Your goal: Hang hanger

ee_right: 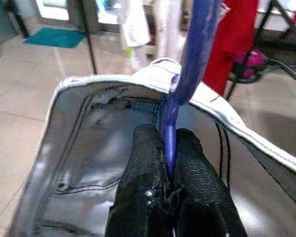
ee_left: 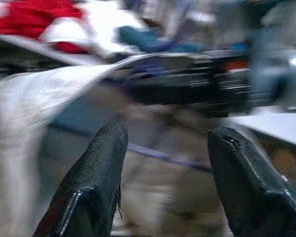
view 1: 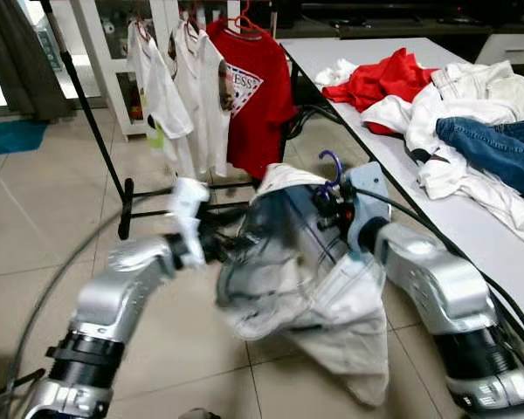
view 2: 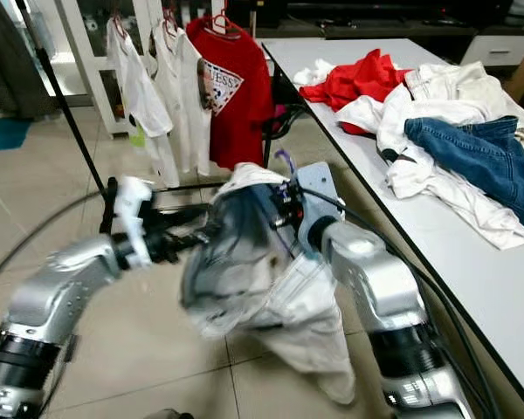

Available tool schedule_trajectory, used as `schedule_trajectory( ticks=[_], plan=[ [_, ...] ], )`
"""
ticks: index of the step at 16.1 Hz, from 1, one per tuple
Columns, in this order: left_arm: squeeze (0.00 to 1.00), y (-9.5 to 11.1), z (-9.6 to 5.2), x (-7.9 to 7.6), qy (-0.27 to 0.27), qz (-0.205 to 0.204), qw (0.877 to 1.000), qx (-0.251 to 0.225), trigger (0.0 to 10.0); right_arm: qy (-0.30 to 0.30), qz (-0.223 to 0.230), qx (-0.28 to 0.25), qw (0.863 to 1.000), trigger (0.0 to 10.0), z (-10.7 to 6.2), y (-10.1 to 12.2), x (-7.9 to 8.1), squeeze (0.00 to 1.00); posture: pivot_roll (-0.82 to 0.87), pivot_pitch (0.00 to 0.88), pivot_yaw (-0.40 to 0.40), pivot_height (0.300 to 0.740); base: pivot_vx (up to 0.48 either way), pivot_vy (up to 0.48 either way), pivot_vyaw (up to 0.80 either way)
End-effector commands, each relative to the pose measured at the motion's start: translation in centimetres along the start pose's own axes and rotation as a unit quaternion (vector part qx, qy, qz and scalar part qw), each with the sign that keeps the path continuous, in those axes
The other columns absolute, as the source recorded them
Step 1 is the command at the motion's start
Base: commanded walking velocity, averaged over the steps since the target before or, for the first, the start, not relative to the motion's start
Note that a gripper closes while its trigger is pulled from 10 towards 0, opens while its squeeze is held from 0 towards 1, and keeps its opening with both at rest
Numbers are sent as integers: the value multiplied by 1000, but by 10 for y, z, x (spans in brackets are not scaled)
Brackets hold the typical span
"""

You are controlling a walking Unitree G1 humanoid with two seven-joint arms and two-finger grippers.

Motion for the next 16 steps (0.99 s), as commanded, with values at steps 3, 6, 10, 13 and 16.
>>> schedule_trajectory(
  ticks=[3, 6, 10, 13, 16],
  plan=[
    [761, -6, 19, -16, -75, 8, 996, 43, 10000, -10, 2, -40, 999, 10000, 7, 25, -2, 0, -166, 0, -5, 740, 0, 0, 0],
    [0, -23, 32, -25, -136, -15, 988, 74, 10000, 2, 13, -49, 999, 10000, 15, 35, 4, 0, -170, 0, -8, 740, 0, 0, 0],
    [0, -51, 43, -17, -139, 8, 981, 133, 10000, 31, 28, -61, 997, 10000, 15, 46, 18, 0, -178, 0, 8, 740, 0, 0, 0],
    [0, -54, 49, -20, -157, -3, 980, 123, 314, 38, 32, -66, 997, 10000, 14, 50, 21, 0, -186, 0, 17, 740, 0, 0, 0],
    [0, -52, 52, -19, -163, -7, 980, 113, 0, 39, 32, -65, 997, 10000, 14, 48, 20, 0, -184, 0, 17, 740, 0, 0, 0]
  ],
)
Point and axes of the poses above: a point about 5 cm out from each wrist's last joint towards the gripper, its own z axis pointing out of the wrist towards the gripper, its own y axis along the axis of the wrist's last joint, x = y × z, the point moved 2 cm from there along z, pointing out of the wrist towards the gripper, and after that the axes turned 4 degrees about z, right-handed, at the moved point
